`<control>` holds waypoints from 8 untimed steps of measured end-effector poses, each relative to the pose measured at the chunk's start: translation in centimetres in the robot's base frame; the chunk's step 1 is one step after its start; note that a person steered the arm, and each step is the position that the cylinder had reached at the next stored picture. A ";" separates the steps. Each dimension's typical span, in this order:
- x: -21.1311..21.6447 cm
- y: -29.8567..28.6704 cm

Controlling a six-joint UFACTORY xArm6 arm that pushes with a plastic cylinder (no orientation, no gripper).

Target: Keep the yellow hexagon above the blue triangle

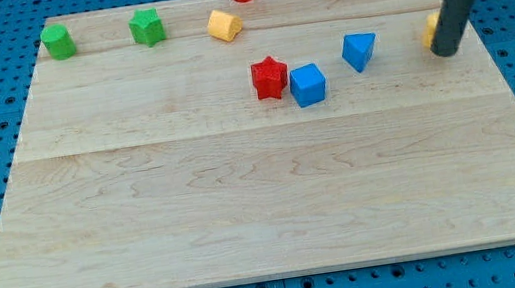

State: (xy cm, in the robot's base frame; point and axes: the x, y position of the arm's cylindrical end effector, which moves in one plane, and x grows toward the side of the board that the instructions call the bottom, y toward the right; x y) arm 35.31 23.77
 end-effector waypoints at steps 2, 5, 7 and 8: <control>2.7 0.9; -7.1 1.3; -5.2 -1.5; -7.1 -4.8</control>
